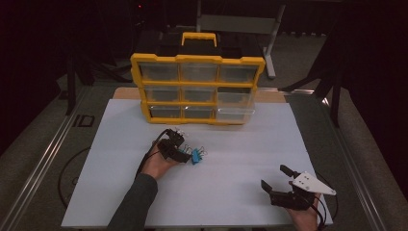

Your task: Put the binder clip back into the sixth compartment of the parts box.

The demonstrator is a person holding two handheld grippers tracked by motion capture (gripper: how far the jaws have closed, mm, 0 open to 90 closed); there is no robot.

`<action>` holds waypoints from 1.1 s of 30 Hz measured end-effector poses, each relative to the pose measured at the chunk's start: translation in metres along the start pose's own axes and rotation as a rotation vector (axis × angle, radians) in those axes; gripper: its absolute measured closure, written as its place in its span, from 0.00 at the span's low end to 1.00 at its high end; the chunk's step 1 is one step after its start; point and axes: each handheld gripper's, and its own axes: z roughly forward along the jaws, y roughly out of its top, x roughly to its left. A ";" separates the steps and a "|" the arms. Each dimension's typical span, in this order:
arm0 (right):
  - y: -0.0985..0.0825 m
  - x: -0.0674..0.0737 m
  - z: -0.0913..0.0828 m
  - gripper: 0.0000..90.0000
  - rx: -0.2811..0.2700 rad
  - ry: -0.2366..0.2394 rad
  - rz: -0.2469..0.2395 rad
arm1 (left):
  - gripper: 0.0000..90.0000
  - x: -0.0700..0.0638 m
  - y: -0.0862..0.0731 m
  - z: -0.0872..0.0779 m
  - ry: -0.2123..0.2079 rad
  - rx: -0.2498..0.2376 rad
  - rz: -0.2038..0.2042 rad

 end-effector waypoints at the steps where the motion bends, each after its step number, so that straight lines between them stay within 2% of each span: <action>1: 0.000 0.000 0.000 0.10 0.001 0.000 0.001 | 0.45 -0.001 0.000 0.001 0.000 0.001 0.000; 6: 0.000 0.000 0.000 0.11 0.001 -0.002 0.000 | 0.54 -0.001 0.001 0.003 0.011 -0.003 0.009; 16: 0.000 0.000 0.000 0.11 0.000 -0.002 0.001 | 0.56 0.003 -0.001 -0.002 0.039 -0.005 0.031; 25: 0.000 0.000 0.000 0.11 0.000 0.001 0.001 | 0.56 0.011 -0.001 -0.018 0.052 -0.045 0.013; 33: 0.000 -0.001 0.002 0.11 -0.007 0.008 0.002 | 0.56 0.017 -0.001 -0.041 0.050 -0.098 0.009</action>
